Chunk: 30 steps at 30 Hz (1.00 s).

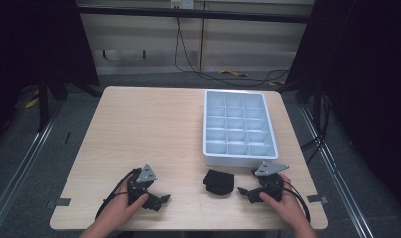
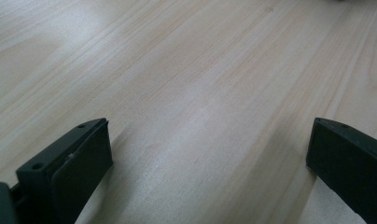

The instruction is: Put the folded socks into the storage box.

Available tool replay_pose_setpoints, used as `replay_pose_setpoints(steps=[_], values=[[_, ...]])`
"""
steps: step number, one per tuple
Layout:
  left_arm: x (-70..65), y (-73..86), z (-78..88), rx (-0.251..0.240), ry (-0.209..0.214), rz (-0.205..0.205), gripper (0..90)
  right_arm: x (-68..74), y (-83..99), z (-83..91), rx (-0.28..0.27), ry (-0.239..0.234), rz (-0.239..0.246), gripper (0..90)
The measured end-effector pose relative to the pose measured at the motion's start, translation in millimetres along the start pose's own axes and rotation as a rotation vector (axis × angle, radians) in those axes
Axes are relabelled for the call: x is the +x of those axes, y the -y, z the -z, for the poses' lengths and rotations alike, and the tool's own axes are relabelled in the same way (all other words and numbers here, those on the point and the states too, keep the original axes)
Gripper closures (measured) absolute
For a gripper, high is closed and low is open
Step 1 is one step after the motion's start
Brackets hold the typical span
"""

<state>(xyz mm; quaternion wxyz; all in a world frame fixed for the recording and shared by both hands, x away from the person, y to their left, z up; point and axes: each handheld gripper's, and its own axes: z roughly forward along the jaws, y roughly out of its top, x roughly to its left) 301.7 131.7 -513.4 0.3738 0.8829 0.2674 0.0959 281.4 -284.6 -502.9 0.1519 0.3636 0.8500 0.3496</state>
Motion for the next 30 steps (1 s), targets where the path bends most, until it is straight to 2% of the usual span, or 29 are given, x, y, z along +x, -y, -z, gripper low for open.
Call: replay_pose_setpoints(steps=[12, 13, 14, 15, 16, 19, 20, 21, 22, 23, 24, 29, 30], values=[[0.0, 0.0, 0.0, 0.0, 0.0, 0.0, 0.0, 4.8, -1.4, 0.6, 0.011, 0.04, -0.035, 11.8], [0.0, 0.0, 0.0, 0.0, 0.0, 0.0, 0.0, 6.2, -3.8, 1.9, 0.039, 0.041, -0.042, 13.2], [0.0, 0.0, 0.0, 0.0, 0.0, 0.0, 0.0, 6.9, -9.1, 4.1, 0.096, 0.028, -0.039, 15.2], [0.0, 0.0, 0.0, 0.0, 0.0, 0.0, 0.0, 6.9, -9.1, 4.1, 0.096, 0.028, -0.039, 15.2], [0.0, 0.0, 0.0, -0.001, 0.001, 0.0, 0.0, 7.9, -13.4, 6.8, 0.155, 0.025, -0.04, 16.6], [-0.4, 0.2, 0.1, -0.002, 0.001, 0.002, 0.0, 9.7, -15.8, 7.7, 0.181, 0.008, -0.024, 18.2], [-0.5, 0.5, 0.2, -0.002, 0.005, 0.002, 0.0, 12.2, -18.6, 7.5, 0.207, -0.013, 0.01, 18.2], [-0.5, 0.5, 0.2, -0.002, 0.005, 0.002, 0.0, 12.2, -18.6, 7.5, 0.207, -0.013, 0.01, 18.2], [-0.6, 0.6, 0.2, -0.003, 0.008, 0.003, 0.0, 13.7, -22.0, 7.6, 0.239, -0.034, 0.027, 18.2], [-0.6, 0.6, 0.2, -0.003, 0.008, 0.003, 0.0, 13.7, -22.0, 7.6, 0.239, -0.034, 0.027, 18.2], [-0.7, 0.6, 0.2, -0.004, 0.009, 0.003, 0.0, 15.2, -24.9, 8.2, 0.267, -0.032, 0.045, 17.9], [-0.8, 1.0, 0.5, -0.004, 0.011, 0.001, 0.0, 17.0, -29.6, 13.1, 0.262, -0.048, 0.04, 19.2], [-0.8, 1.0, 0.5, -0.003, 0.011, 0.002, 0.0, 17.6, -31.2, 14.6, 0.249, -0.062, 0.052, 19.8]])
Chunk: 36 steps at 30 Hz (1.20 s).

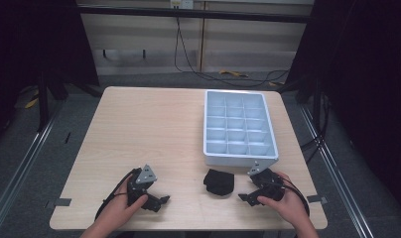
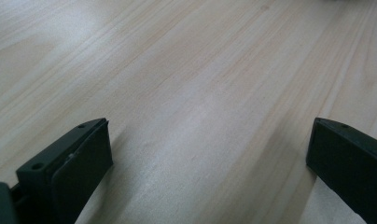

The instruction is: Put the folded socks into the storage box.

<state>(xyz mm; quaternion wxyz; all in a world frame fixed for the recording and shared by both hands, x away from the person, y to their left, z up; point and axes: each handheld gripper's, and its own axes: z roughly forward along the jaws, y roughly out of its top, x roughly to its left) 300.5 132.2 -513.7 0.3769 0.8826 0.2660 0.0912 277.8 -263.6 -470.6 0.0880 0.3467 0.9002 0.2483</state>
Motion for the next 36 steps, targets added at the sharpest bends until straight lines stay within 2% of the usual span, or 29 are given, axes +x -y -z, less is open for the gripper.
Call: replay_pose_setpoints(steps=[4, 5, 6, 7, 10, 19, 23, 26, 30, 36], values=[[0.0, 0.0, 0.0, 0.0, 0.0, -0.001, 0.0, 1.5, -3.8, 1.3, 0.017, 0.014, 0.022, 20.4], [0.0, 0.0, 0.0, 0.001, 0.0, -0.001, 0.0, 2.5, -4.9, 1.4, 0.027, -0.005, 0.013, 20.7], [0.0, 0.0, 0.0, 0.001, 0.0, -0.001, 0.0, 2.5, -4.9, 1.4, 0.027, -0.005, 0.013, 20.7], [0.0, 0.0, 0.0, 0.0, 0.0, -0.001, 0.0, 2.8, -6.3, 1.6, 0.033, -0.005, 0.035, 21.1], [0.0, 0.0, 0.0, 0.0, 0.0, 0.0, 0.0, 3.5, -8.9, 2.2, 0.05, -0.008, 0.036, 21.1], [0.0, 0.0, 0.0, 0.0, 0.0, 0.0, 0.0, 8.4, -22.6, 11.7, 0.032, -0.026, 0.073, 22.6], [0.0, 0.0, 0.0, 0.0, 0.0, 0.0, 0.0, 9.3, -28.4, 12.6, 0.046, -0.033, 0.076, 23.2], [0.0, 0.0, 0.0, 0.0, 0.0, -0.001, 0.0, 13.7, -38.2, 15.1, 0.04, -0.051, 0.105, 23.9], [0.0, 0.0, 0.0, 0.0, 0.0, 0.0, 0.0, 16.0, -45.2, 15.1, 0.045, -0.053, 0.112, 23.9], [0.1, 0.0, 0.1, 0.001, 0.0, -0.001, 0.0, 19.6, -63.2, 9.7, 0.085, -0.062, 0.15, 24.0]])
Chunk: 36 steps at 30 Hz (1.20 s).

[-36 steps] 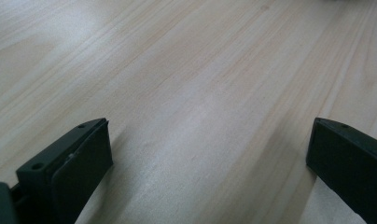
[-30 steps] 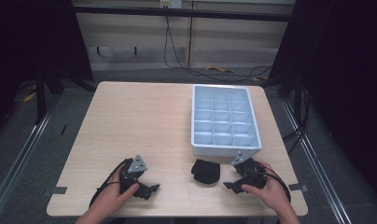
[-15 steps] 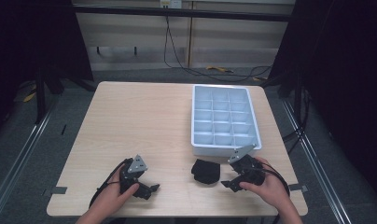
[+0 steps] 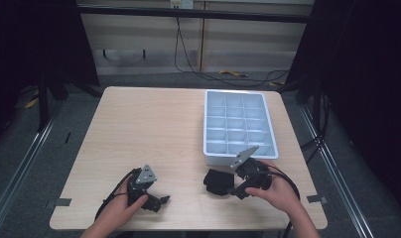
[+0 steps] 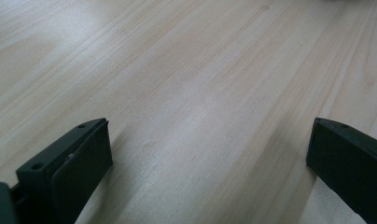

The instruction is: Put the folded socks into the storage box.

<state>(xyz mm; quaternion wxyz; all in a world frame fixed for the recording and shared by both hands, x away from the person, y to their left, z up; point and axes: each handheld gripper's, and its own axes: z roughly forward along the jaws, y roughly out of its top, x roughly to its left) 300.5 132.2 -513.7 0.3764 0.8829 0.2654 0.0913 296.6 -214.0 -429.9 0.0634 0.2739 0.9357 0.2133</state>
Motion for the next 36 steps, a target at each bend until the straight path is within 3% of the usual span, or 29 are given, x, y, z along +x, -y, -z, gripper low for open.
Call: replay_pose_setpoints(steps=[10, 17, 24, 32, 35, 36], values=[[0.0, 0.0, 0.0, 0.0, 0.0, 0.0, 0.0, 2.2, -17.8, -8.7, 0.026, -0.003, 0.03, 24.7], [0.0, 0.0, 0.0, 0.0, 0.0, 0.0, 0.0, 7.8, -28.6, -15.0, 0.069, -0.04, 0.08, 30.0], [0.0, 0.0, 0.0, 0.0, 0.0, 0.0, 0.0, 11.1, -32.4, -24.0, 0.126, -0.055, 0.109, 42.4], [0.0, 0.0, 0.0, 0.0, 0.0, 0.001, 0.0, 10.4, -34.4, -28.2, 0.155, -0.057, 0.13, 53.0], [0.0, 0.0, 0.0, 0.0, 0.0, 0.001, 0.0, 11.1, -35.8, -29.5, 0.171, -0.042, 0.127, 55.5], [0.0, 0.0, 0.0, 0.0, 0.0, 0.001, 0.0, 11.4, -38.0, -31.3, 0.195, -0.033, 0.13, 60.3]])
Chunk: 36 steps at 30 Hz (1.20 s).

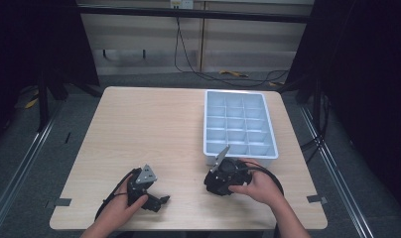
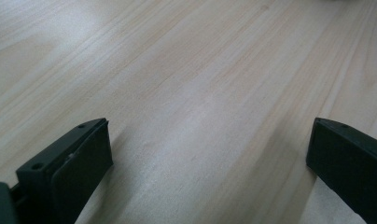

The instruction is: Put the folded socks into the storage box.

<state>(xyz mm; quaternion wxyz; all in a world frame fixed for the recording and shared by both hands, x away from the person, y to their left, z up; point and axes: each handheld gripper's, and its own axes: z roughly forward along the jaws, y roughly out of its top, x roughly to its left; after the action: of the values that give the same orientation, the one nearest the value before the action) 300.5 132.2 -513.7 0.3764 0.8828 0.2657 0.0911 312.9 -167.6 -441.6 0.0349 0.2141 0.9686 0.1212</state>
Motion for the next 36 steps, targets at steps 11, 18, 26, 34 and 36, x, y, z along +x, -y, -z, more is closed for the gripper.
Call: replay_pose_setpoints(steps=[11, 18, 26, 34, 36], values=[[0.0, 0.0, 0.0, 0.0, 0.0, 0.0, 0.0, -1.9, -8.2, 0.7, 0.038, -0.026, -0.085, 82.2], [0.0, 0.0, 0.0, 0.0, 0.0, 0.0, 0.0, -7.3, -5.2, 14.1, 0.018, -0.044, -0.104, 84.3], [0.0, 0.0, 0.0, 0.0, 0.0, 0.0, 0.0, -10.0, -4.9, 31.4, -0.003, -0.054, -0.113, 84.5], [0.0, 0.0, 0.0, 0.0, 0.0, 0.0, 0.0, -12.8, -7.9, 48.0, -0.018, -0.048, -0.105, 84.4], [0.0, 0.0, 0.0, 0.0, 0.0, 0.0, 0.0, -13.8, -9.2, 54.4, -0.022, -0.046, -0.103, 84.4]])
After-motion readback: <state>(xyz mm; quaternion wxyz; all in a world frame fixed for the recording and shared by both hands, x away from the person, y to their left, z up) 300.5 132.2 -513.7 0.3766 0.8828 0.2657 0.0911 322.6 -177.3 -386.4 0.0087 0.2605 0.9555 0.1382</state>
